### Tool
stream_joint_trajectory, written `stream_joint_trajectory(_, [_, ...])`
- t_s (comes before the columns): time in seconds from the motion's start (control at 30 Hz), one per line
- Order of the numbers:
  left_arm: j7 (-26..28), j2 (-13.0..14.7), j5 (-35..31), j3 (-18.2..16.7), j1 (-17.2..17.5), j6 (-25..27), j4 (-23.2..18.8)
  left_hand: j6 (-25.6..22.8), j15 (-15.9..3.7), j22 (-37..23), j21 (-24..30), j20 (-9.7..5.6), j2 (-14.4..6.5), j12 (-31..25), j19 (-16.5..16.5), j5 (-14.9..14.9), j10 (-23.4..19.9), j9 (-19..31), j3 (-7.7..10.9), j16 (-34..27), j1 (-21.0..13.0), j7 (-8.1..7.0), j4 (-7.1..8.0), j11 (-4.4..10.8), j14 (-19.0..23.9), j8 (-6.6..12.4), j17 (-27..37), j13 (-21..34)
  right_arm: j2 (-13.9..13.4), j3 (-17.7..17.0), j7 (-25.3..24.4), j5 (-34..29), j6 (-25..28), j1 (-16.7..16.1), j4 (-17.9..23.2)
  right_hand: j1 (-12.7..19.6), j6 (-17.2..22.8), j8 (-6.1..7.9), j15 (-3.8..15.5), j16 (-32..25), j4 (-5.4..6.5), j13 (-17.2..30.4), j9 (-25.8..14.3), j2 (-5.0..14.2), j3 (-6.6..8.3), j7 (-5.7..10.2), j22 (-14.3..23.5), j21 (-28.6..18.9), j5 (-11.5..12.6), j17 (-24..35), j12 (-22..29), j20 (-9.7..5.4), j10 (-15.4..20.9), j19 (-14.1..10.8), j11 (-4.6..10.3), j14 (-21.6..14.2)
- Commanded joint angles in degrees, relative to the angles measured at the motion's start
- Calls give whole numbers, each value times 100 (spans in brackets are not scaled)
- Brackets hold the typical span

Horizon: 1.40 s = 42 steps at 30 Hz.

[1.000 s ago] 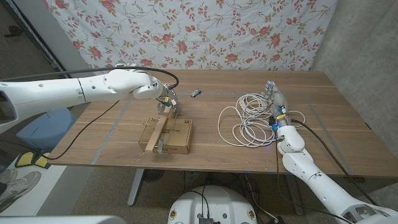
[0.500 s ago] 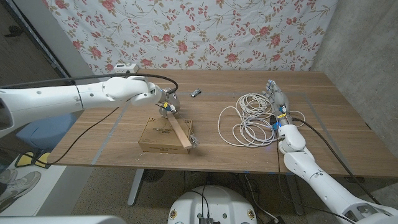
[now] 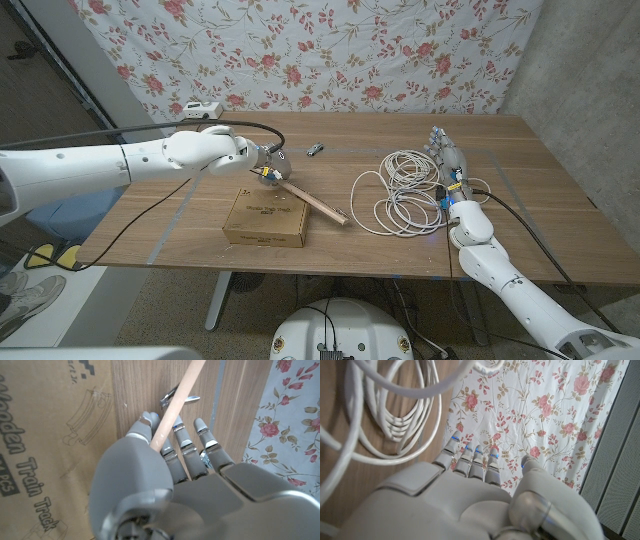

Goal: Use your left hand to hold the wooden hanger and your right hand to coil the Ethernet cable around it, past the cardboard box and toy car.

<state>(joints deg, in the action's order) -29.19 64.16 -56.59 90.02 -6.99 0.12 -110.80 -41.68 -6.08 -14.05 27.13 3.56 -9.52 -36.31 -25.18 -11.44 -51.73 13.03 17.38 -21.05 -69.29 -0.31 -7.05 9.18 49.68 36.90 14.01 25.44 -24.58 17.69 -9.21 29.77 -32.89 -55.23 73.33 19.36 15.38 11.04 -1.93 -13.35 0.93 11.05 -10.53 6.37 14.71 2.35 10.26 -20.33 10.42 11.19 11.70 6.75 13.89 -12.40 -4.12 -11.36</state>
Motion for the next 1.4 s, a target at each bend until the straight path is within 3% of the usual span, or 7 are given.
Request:
stream_joint_trajectory(0.03, [74,58,299,-134,119,434,-128,18,-590,-238,416,-2,-273,-153,-289,-173,-14,25,384,-159,161,84,527,-31,585,58,152,326,-108,-22,-130,-111,107,-133,256,-12,48,33,-22,-34,-15,22,-10,-13,24,-10,23,14,49,4,49,-3,57,-73,4,-59])
stream_joint_trajectory(0.2, [499,160,394,-292,266,856,-246,68,-610,-488,992,-114,-253,-419,-743,-448,-155,74,714,-259,379,103,1103,20,1259,-11,267,603,-140,-35,-211,-162,129,-229,388,-19,53,31,-23,-26,-17,23,-10,-12,26,-13,24,21,49,5,56,-4,85,-74,-15,-59])
stream_joint_trajectory(0.27, [859,230,573,-402,368,1047,-277,104,-620,-715,1622,-323,-185,-719,-1336,-729,-108,224,879,-330,536,56,1480,49,1657,-79,487,997,-147,-44,-229,-167,127,-262,423,-22,57,32,-19,-24,-18,23,-10,-11,27,-12,24,23,50,5,55,-3,87,-75,-9,-60])
stream_joint_trajectory(0.37, [1310,291,871,-569,494,1302,-295,195,-586,-1167,2445,-559,-114,-1235,-1770,-990,43,550,823,-677,720,39,1620,-48,2272,-50,1066,1743,-165,-59,-286,-205,135,-311,489,-26,59,30,-22,-21,-19,23,-10,-11,29,-14,24,26,50,5,53,-7,90,-77,-3,-64])
stream_joint_trajectory(0.6, [2095,322,1654,-884,735,1538,-267,444,-516,-1876,3936,-816,128,-2978,-2228,-1681,-166,1809,865,-2166,1178,136,1722,-204,2860,398,3481,4531,-204,-88,-339,-233,175,-363,583,-36,67,30,-18,-15,-21,23,-10,-10,31,-23,24,33,50,6,49,-10,94,-82,8,-69])
stream_joint_trajectory(0.97, [2326,288,3243,-1341,836,1470,-185,226,-480,-2176,4094,-766,41,-4363,-2362,-2068,-641,2955,953,-3516,2482,454,1794,-291,2830,1206,5324,4571,-284,-127,-418,-243,351,-399,723,-58,81,27,-16,3,-23,23,-9,-4,37,-27,25,52,51,8,46,-20,115,-83,-15,-70])
stream_joint_trajectory(1.4, [3497,452,5807,-2134,1200,935,46,270,-475,-2090,4101,-712,3,-4773,-2352,-2160,-644,3504,1109,-3682,2661,586,1740,-314,2829,1574,5485,4563,-504,-132,-817,-629,807,-476,1057,-43,94,24,-30,33,-53,24,-9,-3,58,-42,25,80,52,2,34,-10,116,-66,-1,-48])
